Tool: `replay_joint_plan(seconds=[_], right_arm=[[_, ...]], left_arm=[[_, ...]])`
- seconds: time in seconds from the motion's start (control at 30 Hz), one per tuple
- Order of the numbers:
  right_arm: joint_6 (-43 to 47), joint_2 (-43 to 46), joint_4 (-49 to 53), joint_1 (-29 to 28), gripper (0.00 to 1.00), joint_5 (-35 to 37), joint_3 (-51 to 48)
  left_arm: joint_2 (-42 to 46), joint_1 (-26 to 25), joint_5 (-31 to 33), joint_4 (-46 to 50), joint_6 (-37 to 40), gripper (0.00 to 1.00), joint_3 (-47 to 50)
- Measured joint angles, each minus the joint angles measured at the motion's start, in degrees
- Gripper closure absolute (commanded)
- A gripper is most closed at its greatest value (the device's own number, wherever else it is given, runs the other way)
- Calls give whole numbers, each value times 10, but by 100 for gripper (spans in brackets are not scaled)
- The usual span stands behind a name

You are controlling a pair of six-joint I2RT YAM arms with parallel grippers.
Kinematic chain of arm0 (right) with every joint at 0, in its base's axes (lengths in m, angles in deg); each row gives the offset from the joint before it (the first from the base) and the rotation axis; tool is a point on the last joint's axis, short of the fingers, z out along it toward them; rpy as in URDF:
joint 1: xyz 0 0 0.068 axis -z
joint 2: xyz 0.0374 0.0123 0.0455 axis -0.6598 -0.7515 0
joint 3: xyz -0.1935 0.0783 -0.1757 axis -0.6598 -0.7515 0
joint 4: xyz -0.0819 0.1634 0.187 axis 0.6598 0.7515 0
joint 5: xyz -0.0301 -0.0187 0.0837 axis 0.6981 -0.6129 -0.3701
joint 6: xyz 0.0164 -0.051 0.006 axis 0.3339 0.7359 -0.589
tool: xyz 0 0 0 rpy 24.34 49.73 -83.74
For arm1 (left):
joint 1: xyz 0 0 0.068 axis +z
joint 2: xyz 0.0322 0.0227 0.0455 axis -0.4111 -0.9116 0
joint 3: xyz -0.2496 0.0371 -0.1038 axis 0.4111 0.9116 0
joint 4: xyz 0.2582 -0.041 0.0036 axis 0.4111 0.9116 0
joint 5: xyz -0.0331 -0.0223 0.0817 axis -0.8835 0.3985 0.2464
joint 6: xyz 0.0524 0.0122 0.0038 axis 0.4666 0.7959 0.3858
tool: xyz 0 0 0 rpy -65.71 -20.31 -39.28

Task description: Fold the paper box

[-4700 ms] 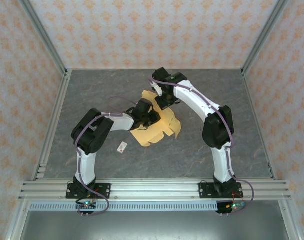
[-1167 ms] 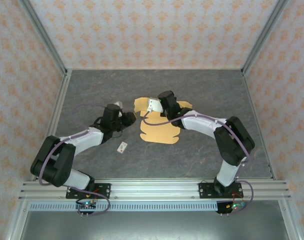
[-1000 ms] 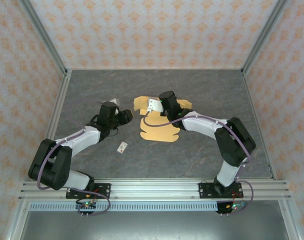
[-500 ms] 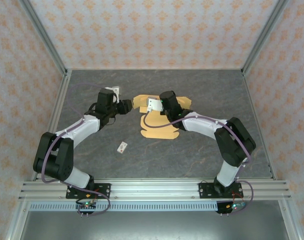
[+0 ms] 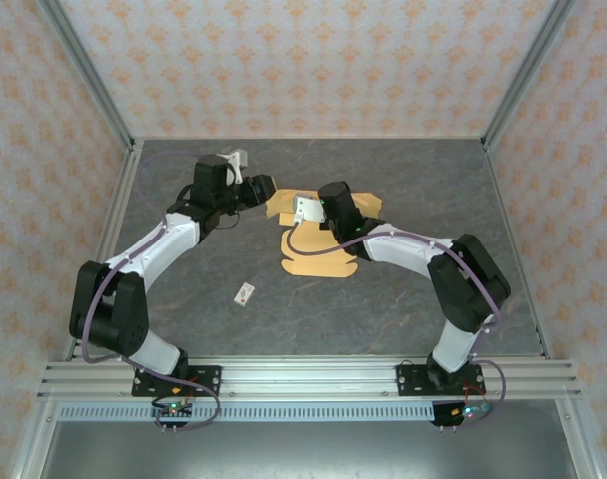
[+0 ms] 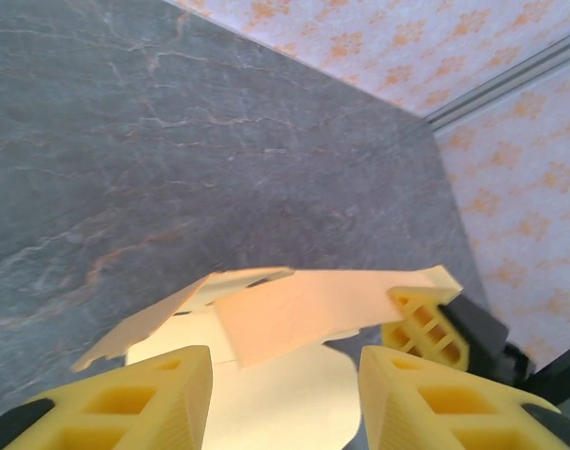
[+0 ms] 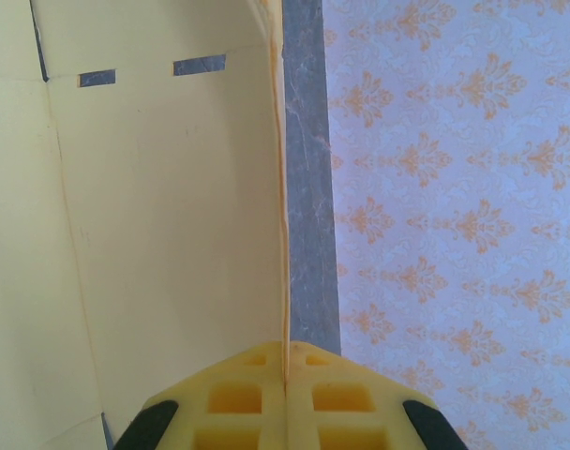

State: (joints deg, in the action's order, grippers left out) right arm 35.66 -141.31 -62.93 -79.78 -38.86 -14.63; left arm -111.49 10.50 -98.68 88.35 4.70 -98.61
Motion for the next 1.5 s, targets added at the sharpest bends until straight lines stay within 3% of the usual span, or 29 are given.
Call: replay_joint_plan(seconds=[0.57,1.07,1.5], right_arm=[[-4,0,-6,0,100,0,0],[-10,0,-5,0,100,0,0],[-18,0,-6,0,100,0,-1]], left_arm=[[-130,-24,-22,101,-37,60,-133],[-165,-46,-45,97,-64,60,-144],[-180,-46,-49,39,-113,59,-137]])
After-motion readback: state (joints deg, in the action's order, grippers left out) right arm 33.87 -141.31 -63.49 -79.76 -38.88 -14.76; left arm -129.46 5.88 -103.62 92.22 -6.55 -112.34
